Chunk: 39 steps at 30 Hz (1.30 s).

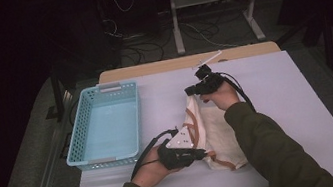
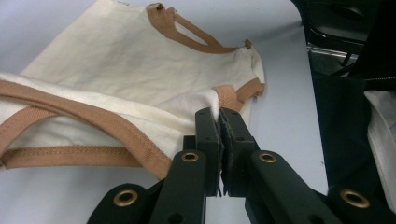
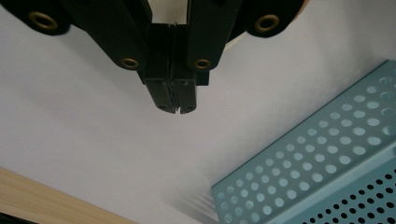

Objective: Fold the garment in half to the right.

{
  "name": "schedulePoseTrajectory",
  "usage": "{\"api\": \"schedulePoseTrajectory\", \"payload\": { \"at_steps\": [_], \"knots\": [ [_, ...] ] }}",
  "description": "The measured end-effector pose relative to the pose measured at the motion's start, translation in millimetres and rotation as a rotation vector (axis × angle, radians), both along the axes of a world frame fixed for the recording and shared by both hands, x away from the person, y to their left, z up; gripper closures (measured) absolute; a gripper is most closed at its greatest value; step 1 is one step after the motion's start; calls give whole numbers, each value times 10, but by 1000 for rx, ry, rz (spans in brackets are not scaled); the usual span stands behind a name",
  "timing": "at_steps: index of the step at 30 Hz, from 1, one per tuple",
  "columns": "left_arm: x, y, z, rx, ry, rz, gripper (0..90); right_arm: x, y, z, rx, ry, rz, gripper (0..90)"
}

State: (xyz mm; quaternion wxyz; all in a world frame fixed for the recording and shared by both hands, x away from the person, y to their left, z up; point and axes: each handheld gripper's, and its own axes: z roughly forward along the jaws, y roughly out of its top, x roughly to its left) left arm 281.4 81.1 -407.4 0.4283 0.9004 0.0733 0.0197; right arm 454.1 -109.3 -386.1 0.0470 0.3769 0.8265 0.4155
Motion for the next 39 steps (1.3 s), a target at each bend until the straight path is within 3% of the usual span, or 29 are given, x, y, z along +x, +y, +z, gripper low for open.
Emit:
{"api": "schedulePoseTrajectory", "payload": {
  "at_steps": [39],
  "knots": [
    [38,-284,-7,9,25,-74,866,-114,-573,-56,12,-2,-65,881]
  ]
}}
